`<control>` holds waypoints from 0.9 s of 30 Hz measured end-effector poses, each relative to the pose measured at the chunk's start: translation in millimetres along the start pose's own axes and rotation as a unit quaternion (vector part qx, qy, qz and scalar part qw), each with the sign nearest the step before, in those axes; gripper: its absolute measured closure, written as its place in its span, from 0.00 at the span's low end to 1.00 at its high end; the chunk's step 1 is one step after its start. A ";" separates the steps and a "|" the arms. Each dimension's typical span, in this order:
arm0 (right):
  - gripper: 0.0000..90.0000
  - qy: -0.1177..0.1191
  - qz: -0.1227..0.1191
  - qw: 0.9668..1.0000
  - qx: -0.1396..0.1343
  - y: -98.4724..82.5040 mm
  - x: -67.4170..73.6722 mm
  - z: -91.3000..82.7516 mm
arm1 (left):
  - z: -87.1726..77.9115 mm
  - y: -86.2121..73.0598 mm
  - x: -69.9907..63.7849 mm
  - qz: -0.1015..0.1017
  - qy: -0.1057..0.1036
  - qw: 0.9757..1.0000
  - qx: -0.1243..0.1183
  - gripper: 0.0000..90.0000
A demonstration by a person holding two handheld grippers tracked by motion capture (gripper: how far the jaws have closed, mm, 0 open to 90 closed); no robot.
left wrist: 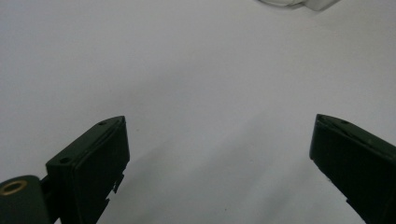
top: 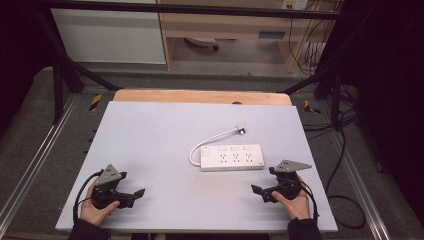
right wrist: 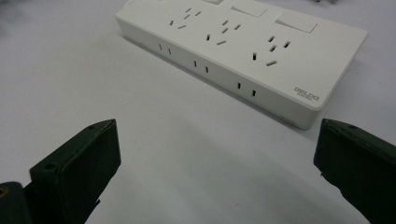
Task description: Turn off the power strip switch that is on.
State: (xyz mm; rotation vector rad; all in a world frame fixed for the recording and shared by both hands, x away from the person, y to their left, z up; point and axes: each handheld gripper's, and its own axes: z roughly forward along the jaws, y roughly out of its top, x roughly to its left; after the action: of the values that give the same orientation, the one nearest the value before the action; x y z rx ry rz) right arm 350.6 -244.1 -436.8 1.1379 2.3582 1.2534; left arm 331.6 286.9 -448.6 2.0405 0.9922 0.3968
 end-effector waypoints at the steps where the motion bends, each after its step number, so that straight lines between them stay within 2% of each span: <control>1: 0.01 0.000 0.000 1.000 0.000 0.0 0.0 0.0 | -0.2 0.0 0.1 0.000 0.000 1.000 0.000 0.05; 27: 0.03 -0.006 -0.010 1.000 -0.006 18.8 9.7 6.2 | -0.8 0.4 0.2 0.000 0.001 1.000 -0.002 0.05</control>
State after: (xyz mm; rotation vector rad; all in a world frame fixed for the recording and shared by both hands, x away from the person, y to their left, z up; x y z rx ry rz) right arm 357.2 -227.1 -424.4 1.1131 2.3446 1.2502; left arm 331.5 287.3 -447.7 2.0363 0.9915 0.4012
